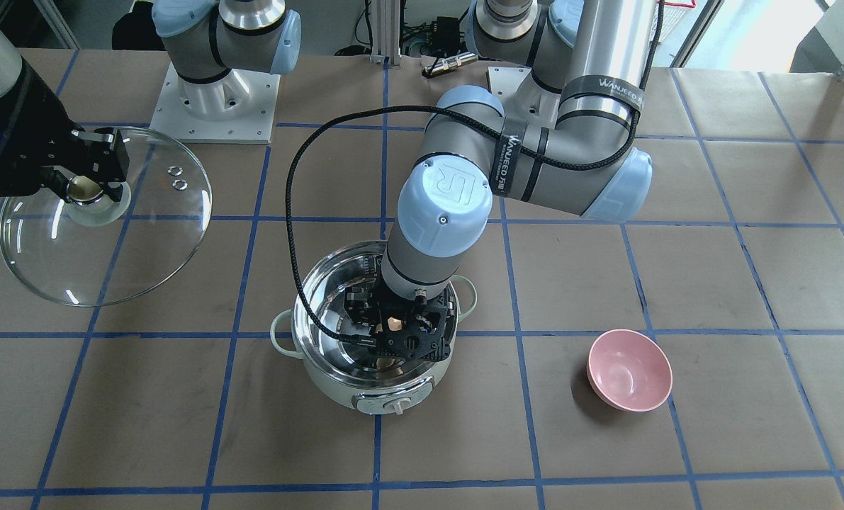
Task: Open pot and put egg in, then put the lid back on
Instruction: 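Carry the egg over the open pot with the left gripper and release it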
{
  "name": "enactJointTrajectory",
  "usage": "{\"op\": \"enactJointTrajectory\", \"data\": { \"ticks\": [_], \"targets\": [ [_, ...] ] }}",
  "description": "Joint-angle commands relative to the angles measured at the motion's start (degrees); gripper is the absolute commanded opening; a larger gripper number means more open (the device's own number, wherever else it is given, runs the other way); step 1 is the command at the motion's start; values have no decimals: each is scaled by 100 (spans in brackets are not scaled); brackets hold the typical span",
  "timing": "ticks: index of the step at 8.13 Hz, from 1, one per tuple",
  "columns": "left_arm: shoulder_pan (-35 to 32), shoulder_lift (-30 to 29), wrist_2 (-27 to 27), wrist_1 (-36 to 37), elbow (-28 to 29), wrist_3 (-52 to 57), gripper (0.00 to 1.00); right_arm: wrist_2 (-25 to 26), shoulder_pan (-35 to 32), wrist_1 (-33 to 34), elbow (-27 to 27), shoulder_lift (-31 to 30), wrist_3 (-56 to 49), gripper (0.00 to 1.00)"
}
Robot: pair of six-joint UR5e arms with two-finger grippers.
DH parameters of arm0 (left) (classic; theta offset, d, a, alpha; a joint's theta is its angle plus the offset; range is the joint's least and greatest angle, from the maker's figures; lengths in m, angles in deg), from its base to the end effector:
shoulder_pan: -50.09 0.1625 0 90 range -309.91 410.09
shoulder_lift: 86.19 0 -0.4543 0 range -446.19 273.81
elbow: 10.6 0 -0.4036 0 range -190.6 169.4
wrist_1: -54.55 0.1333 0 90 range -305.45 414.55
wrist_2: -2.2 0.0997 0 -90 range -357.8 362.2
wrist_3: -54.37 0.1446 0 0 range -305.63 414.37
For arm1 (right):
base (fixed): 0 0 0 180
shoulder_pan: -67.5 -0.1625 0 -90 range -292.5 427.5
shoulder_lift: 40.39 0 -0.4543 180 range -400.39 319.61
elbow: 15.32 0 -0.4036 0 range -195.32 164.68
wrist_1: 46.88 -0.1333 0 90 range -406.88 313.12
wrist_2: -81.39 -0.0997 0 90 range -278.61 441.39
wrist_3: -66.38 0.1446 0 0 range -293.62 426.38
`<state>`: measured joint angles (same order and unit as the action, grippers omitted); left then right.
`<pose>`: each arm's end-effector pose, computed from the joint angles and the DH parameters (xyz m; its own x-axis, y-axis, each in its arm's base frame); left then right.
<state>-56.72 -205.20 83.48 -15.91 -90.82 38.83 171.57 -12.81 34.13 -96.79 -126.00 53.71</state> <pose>-0.3516 -0.6270 0.2845 -0.9889 0.0197 0.1475 0.0252 0.9991 0.0354 0.0427 -0.5393 0.4921 -0.9986 -0.0515 -0.0155 -0.0526 0.9951 0.0832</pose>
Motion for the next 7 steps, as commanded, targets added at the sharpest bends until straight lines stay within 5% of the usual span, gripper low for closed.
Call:
{"op": "enactJointTrajectory", "data": {
  "ticks": [1, 5, 7],
  "targets": [
    [3, 114, 36, -11, 24, 24, 100, -45, 147, -23, -9, 1, -87, 15],
    [396, 448, 825, -687, 95, 356, 100, -115, 139, -14, -9, -16, -17, 15],
    [1263, 886, 906, -1193, 130, 944, 100, -97, 42, 12, -9, -69, 245, 15]
  ]
}}
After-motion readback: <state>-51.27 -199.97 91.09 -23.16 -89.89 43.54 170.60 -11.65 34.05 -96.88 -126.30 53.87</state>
